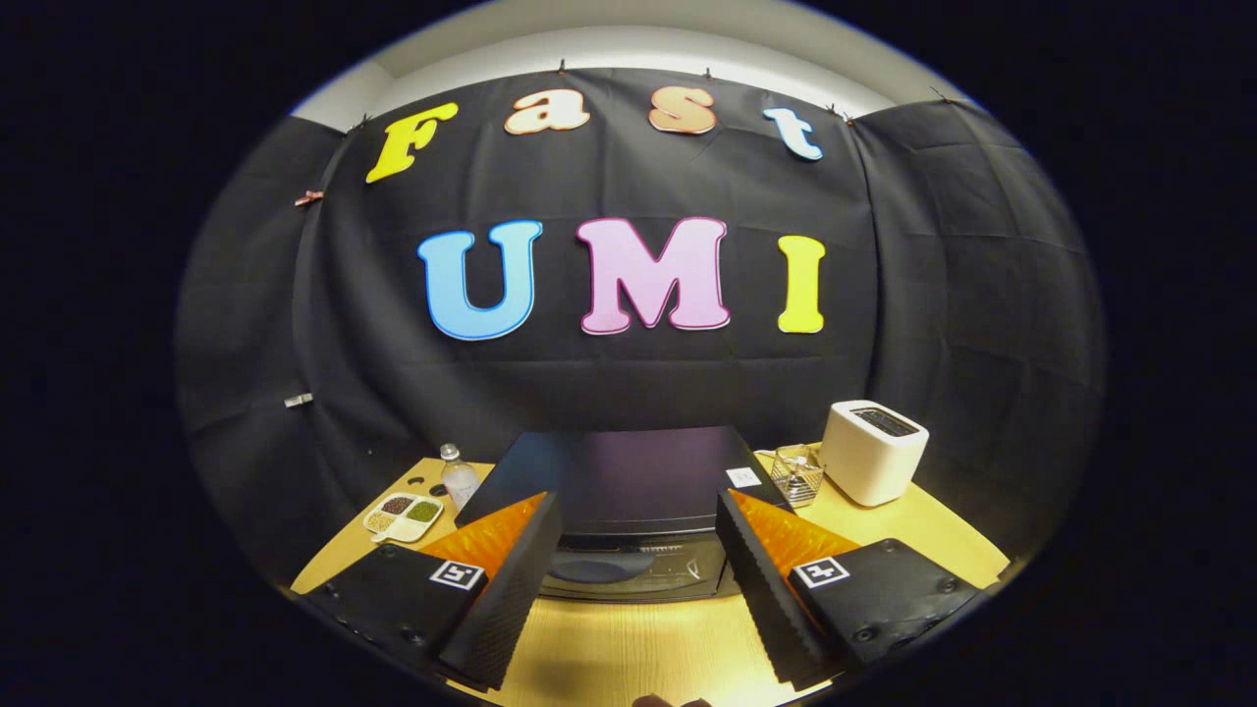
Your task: Open the toaster oven, put the food inside, and close the toaster oven door.
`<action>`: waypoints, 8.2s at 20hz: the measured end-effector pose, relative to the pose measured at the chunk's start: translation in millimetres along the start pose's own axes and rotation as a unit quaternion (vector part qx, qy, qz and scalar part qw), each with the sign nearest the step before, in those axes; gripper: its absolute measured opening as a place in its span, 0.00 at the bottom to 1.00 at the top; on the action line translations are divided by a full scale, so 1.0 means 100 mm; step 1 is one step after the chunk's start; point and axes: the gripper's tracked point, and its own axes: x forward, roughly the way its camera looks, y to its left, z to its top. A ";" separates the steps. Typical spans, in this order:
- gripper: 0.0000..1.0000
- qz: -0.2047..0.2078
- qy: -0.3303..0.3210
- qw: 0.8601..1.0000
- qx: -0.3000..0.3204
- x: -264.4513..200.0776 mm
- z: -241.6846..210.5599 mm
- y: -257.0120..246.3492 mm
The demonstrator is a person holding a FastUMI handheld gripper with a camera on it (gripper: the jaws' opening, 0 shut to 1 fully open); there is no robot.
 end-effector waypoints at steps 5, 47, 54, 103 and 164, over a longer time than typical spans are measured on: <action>0.98 0.002 0.034 0.999 -0.004 0.43 -0.36 0.25; 0.97 0.064 0.225 0.972 -0.037 -0.61 -2.30 0.17; 0.98 0.072 0.199 0.977 -0.030 -0.91 -1.52 -0.43; 0.15 0.127 0.445 0.857 0.227 -0.63 -2.22 -2.53; 0.79 0.028 0.120 0.929 0.349 0.93 -1.68 0.00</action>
